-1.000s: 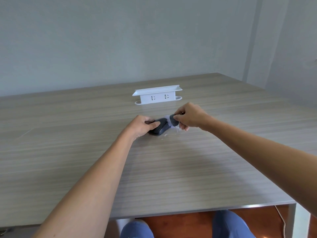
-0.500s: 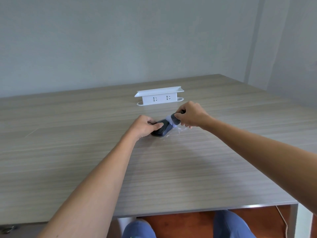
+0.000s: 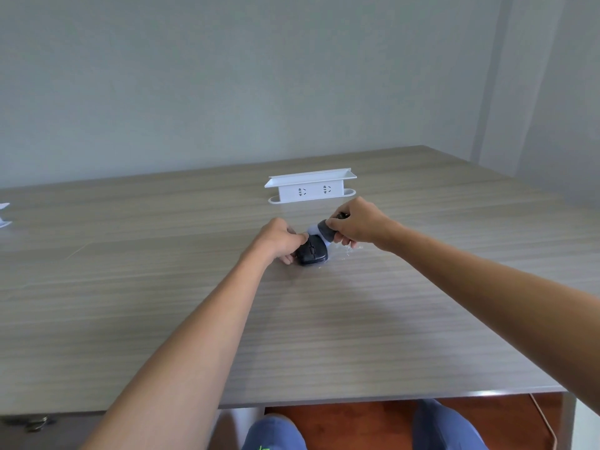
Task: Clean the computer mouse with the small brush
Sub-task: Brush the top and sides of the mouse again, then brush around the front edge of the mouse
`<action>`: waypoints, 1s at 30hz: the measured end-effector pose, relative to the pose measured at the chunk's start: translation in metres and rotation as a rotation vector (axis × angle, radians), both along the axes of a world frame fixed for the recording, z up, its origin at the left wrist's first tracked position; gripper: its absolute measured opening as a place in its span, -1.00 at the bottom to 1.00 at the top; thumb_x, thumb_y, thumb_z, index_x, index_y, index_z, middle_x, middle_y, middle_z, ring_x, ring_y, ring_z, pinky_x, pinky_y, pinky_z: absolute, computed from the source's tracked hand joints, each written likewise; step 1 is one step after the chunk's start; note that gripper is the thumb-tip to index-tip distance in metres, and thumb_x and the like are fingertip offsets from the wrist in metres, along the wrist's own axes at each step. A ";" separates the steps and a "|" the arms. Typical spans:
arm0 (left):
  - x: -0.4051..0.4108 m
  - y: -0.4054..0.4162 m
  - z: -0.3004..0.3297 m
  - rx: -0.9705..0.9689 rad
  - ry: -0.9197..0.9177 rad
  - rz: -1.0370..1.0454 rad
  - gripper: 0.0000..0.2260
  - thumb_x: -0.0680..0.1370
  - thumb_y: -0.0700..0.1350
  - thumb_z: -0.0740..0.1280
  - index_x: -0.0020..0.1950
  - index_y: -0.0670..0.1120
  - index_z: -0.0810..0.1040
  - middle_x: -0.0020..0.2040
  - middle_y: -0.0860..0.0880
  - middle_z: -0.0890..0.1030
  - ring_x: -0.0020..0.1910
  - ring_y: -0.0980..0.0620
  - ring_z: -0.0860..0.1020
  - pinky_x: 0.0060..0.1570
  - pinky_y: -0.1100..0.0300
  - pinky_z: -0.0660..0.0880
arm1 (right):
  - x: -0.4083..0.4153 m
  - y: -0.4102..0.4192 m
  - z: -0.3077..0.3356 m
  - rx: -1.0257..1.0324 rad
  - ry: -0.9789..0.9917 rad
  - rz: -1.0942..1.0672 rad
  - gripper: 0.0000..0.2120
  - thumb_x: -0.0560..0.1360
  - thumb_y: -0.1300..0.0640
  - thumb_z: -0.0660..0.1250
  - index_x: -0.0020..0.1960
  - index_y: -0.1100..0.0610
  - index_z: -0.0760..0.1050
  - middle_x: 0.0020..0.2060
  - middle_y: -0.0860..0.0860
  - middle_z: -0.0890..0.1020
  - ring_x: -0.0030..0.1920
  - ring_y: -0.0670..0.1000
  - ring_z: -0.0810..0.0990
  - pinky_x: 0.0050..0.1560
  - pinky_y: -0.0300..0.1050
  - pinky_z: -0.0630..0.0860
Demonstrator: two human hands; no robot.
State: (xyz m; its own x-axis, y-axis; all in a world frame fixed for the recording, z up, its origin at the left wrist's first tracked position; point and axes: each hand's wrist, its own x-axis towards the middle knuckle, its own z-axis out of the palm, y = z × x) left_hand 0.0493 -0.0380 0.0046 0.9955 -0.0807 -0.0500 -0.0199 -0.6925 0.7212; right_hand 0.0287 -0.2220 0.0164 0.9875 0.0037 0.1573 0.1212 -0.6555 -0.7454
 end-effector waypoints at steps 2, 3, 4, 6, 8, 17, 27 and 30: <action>-0.003 0.003 0.003 -0.023 0.018 -0.012 -0.83 0.62 -0.09 0.35 -0.05 -0.20 0.54 -0.28 -0.16 0.59 -0.37 -0.09 0.59 -0.09 0.00 0.66 | 0.002 0.000 -0.003 0.023 0.006 0.008 -0.80 0.59 0.19 0.31 -0.03 0.29 0.67 -0.33 0.10 0.70 -0.47 -0.08 0.57 -0.51 -0.36 0.46; -0.004 0.003 0.004 -0.021 0.024 -0.015 -0.85 0.63 -0.13 0.33 -0.08 -0.19 0.52 -0.28 -0.18 0.58 -0.38 -0.07 0.58 -0.16 0.05 0.64 | 0.003 0.001 -0.004 0.035 0.010 0.013 -0.80 0.60 0.19 0.31 -0.02 0.29 0.66 -0.32 0.10 0.70 -0.47 -0.09 0.57 -0.51 -0.35 0.46; -0.005 0.004 0.005 -0.012 0.030 -0.021 -0.86 0.64 -0.17 0.30 -0.10 -0.19 0.50 -0.26 -0.20 0.58 -0.39 -0.06 0.57 -0.20 0.09 0.63 | 0.003 0.001 -0.005 0.046 0.015 0.018 -0.80 0.60 0.18 0.32 -0.01 0.28 0.66 -0.31 0.10 0.71 -0.47 -0.10 0.57 -0.51 -0.35 0.46; -0.005 0.004 0.007 0.049 0.034 -0.036 -0.89 0.64 -0.26 0.25 -0.08 -0.18 0.49 -0.23 -0.23 0.59 -0.38 -0.06 0.57 -0.24 0.15 0.61 | 0.003 0.001 -0.006 0.053 0.023 0.021 -0.80 0.60 0.17 0.32 0.00 0.27 0.66 -0.29 0.11 0.72 -0.46 -0.10 0.58 -0.50 -0.34 0.46; -0.004 0.007 0.012 0.210 0.033 -0.068 -0.88 0.61 -0.29 0.25 0.10 -0.14 0.51 -0.08 -0.24 0.66 -0.26 -0.10 0.63 -0.26 0.16 0.59 | 0.004 0.000 -0.007 0.047 0.017 -0.001 -0.80 0.60 0.16 0.32 -0.01 0.27 0.66 -0.28 0.11 0.73 -0.45 -0.08 0.58 -0.50 -0.32 0.47; 0.013 0.015 0.028 0.689 -0.067 -0.420 -0.22 0.41 -0.10 0.58 0.54 0.24 0.32 0.59 0.15 0.27 0.55 -0.07 0.28 0.48 -0.08 0.27 | -0.015 -0.004 0.002 0.073 0.003 -0.049 -0.79 0.46 0.24 0.28 -0.24 0.25 0.67 -0.29 0.18 0.75 -0.44 0.03 0.56 -0.44 -0.20 0.52; 0.017 0.020 0.023 0.638 -0.125 -0.380 -0.28 0.36 0.03 0.62 0.47 0.22 0.44 0.48 0.07 0.47 0.45 -0.10 0.41 0.40 -0.05 0.38 | -0.029 0.003 0.012 0.035 -0.082 -0.048 -0.80 0.40 0.20 0.32 -0.35 0.18 0.64 -0.43 0.06 0.70 -0.54 -0.05 0.51 -0.51 -0.25 0.47; 0.014 0.017 0.023 0.610 -0.155 -0.382 -0.34 0.38 0.00 0.61 0.45 0.09 0.49 0.40 0.03 0.50 0.40 -0.08 0.45 0.32 -0.02 0.44 | -0.032 0.012 0.014 0.032 -0.116 -0.016 -0.82 0.41 0.18 0.34 -0.33 0.18 0.63 -0.47 0.03 0.68 -0.60 -0.09 0.47 -0.54 -0.27 0.45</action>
